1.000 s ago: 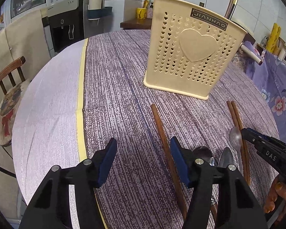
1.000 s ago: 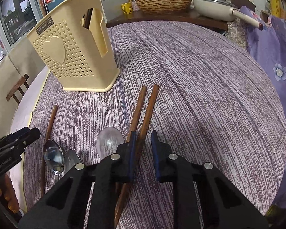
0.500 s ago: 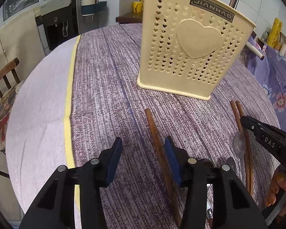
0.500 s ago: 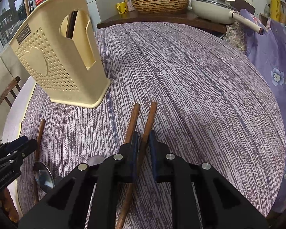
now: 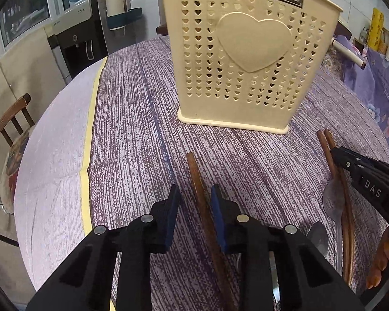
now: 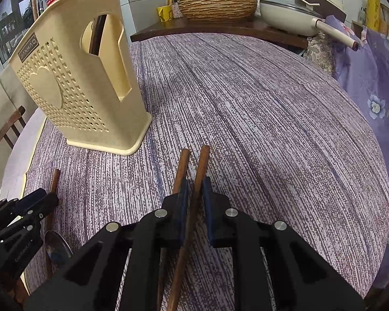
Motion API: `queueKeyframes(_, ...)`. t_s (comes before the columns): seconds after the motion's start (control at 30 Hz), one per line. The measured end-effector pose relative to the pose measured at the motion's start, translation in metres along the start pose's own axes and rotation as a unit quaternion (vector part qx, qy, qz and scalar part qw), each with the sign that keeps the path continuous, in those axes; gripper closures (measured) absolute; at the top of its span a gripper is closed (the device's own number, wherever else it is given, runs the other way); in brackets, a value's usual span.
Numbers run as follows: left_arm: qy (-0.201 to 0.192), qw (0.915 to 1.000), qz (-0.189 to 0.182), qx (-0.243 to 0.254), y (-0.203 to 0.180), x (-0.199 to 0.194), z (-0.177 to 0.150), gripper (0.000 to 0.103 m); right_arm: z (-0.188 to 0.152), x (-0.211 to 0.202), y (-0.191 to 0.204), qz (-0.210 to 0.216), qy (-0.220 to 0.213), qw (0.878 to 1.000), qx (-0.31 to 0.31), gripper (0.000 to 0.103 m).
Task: Organize utensils
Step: 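Grasp a pair of brown chopsticks with the right tool while the left grasps a brown chopstick, then carry the chopsticks into the cream holder and open both tools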
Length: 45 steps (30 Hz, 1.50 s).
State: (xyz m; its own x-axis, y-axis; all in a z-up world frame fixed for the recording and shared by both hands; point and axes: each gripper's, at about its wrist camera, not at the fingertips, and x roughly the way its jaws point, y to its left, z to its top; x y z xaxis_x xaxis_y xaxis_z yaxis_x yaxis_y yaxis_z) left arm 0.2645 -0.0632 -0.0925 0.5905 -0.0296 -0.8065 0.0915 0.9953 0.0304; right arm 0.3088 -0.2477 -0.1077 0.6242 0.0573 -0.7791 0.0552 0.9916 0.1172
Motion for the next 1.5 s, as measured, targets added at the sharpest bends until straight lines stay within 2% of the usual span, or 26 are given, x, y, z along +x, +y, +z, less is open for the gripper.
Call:
queueKeyframes(0.27,-0.015,0.9998,0.011,-0.005,-0.002,-0.002,-0.005,0.078,-0.007,-0.001,0.005,-0.011,-0.008,1.000,-0.009,0.090)
queueKeyframes(0.5,-0.024,0.9993,0.020,-0.018,-0.001,-0.004,-0.009,0.086,-0.010,-0.003,0.007,-0.017,-0.014,1.000,-0.012,0.092)
queueKeyframes(0.6,-0.025,0.9991,0.026,-0.021,0.001,-0.003,-0.008,0.092,-0.010,-0.003,0.005,-0.012,-0.014,1.000,-0.008,0.092)
queueKeyframes(0.7,-0.025,0.9992,0.019,-0.025,0.004,-0.003,-0.007,0.093,-0.008,-0.003,-0.001,-0.003,-0.015,1.000,0.002,0.093)
queueKeyframes(1.03,-0.015,0.9980,-0.025,-0.056,0.019,-0.001,0.004,0.095,-0.001,-0.005,-0.021,0.068,-0.020,0.996,0.051,0.095)
queueKeyframes(1.27,-0.054,0.9941,-0.060,-0.073,0.030,-0.033,0.013,0.095,0.007,-0.035,-0.033,0.147,-0.057,0.985,0.077,0.095)
queueKeyframes(1.5,-0.123,0.9859,-0.084,-0.075,0.041,-0.089,0.025,0.095,0.017,-0.093,-0.039,0.212,-0.122,0.968,0.058,0.095)
